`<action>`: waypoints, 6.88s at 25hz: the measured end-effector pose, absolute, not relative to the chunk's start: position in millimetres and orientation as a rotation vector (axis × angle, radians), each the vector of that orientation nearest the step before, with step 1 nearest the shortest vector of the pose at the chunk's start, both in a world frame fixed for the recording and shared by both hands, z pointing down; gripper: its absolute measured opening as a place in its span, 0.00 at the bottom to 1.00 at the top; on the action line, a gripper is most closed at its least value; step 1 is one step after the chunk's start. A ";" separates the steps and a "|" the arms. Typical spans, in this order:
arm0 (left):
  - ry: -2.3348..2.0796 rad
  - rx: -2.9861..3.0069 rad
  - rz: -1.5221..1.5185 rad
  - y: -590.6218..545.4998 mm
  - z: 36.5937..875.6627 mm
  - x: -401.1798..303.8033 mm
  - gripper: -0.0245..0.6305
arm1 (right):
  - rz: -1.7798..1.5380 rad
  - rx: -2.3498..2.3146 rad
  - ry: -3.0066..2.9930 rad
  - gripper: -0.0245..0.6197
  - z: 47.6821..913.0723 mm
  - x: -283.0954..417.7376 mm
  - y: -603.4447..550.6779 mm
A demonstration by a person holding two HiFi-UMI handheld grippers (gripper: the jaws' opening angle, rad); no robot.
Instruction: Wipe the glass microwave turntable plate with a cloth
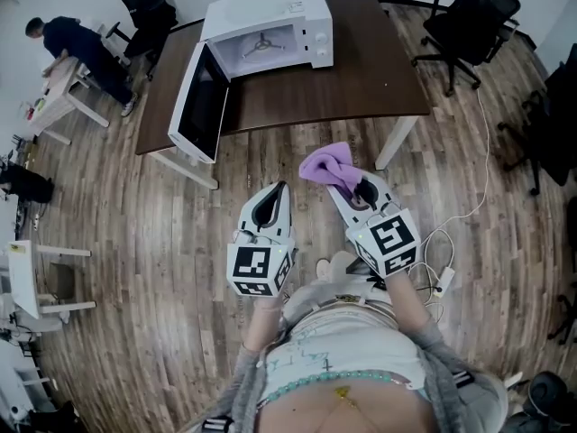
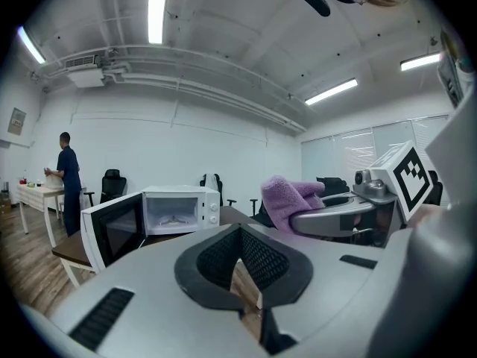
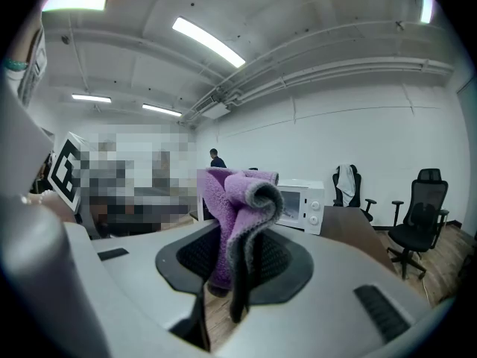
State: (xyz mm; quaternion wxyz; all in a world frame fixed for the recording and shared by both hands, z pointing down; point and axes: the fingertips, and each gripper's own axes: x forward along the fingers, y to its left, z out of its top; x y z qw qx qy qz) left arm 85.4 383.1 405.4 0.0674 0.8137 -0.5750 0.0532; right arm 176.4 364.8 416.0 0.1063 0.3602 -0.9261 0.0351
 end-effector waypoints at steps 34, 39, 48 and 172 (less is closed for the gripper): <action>-1.883 2.327 0.202 159.6 386.9 77.9 0.04 | 0.071 0.840 -2.772 0.20 395.5 177.7 117.5; -1.913 2.296 0.206 144.1 391.5 78.6 0.04 | 0.077 0.783 -2.780 0.20 404.1 172.7 98.3; -1.951 2.214 0.203 137.2 401.5 51.2 0.04 | 0.109 0.691 -2.775 0.20 416.5 153.4 90.1; -1.470 2.633 0.975 -269.7 418.9 -206.1 0.04 | -0.056 1.190 -2.440 0.20 376.0 -18.0 -273.8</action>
